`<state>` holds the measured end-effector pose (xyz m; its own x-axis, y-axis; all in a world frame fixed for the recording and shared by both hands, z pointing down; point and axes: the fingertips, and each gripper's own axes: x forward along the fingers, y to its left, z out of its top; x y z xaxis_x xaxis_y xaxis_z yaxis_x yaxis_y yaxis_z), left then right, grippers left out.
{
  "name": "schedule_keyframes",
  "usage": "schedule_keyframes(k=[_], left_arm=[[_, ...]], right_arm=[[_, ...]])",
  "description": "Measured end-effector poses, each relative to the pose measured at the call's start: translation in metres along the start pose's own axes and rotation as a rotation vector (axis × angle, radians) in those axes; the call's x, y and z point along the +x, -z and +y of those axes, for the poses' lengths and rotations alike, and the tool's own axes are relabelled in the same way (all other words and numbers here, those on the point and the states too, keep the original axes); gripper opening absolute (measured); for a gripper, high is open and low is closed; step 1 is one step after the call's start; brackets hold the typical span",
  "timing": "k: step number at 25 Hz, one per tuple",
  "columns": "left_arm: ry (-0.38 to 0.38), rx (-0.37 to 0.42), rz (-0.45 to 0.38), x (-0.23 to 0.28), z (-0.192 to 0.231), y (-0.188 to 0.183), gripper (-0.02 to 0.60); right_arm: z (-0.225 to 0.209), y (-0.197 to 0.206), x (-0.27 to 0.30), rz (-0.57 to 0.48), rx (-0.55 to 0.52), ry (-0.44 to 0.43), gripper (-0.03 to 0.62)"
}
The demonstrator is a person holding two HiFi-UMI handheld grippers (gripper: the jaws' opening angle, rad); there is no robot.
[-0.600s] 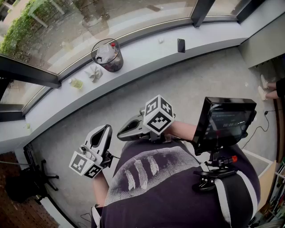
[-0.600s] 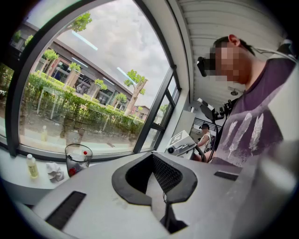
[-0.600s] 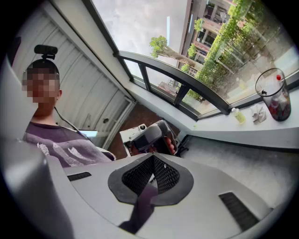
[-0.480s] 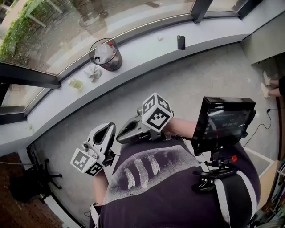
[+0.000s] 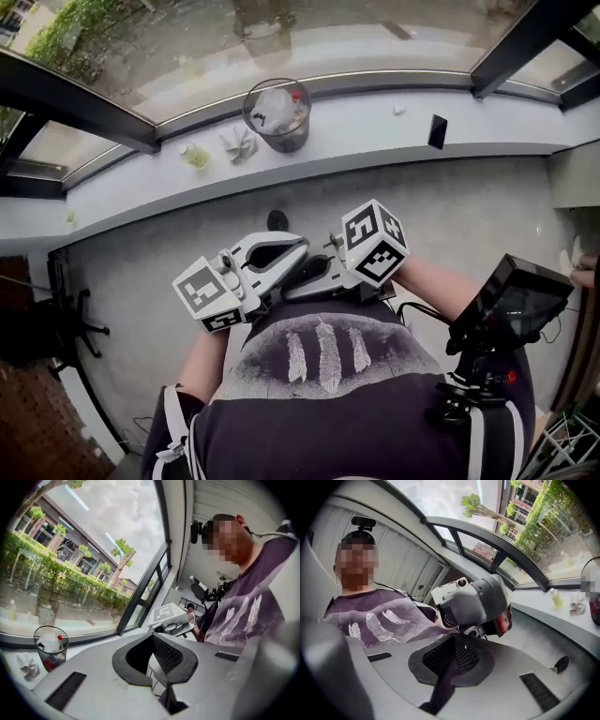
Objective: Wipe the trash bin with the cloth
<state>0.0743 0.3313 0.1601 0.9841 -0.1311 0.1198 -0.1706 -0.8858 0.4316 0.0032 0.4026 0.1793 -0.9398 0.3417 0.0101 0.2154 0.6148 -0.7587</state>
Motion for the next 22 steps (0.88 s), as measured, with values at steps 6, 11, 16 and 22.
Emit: schedule_keyframes(k=[6, 11, 16, 22], left_arm=[[0.162, 0.02, 0.048, -0.003, 0.055, -0.024, -0.008], [0.23, -0.023, 0.049, -0.036, 0.126, -0.045, -0.008], [0.104, 0.001, 0.093, -0.062, 0.222, -0.037, -0.006], [-0.285, -0.085, 0.132, -0.112, 0.386, 0.011, -0.008]], right_arm=[[-0.052, -0.06, 0.005, 0.047, 0.061, -0.08, -0.002], [-0.11, -0.118, 0.021, 0.007, 0.163, -0.098, -0.002], [-0.172, -0.164, -0.009, -0.278, 0.268, 0.029, -0.001], [-0.238, -0.183, -0.101, -0.466, 0.192, 0.526, 0.0]])
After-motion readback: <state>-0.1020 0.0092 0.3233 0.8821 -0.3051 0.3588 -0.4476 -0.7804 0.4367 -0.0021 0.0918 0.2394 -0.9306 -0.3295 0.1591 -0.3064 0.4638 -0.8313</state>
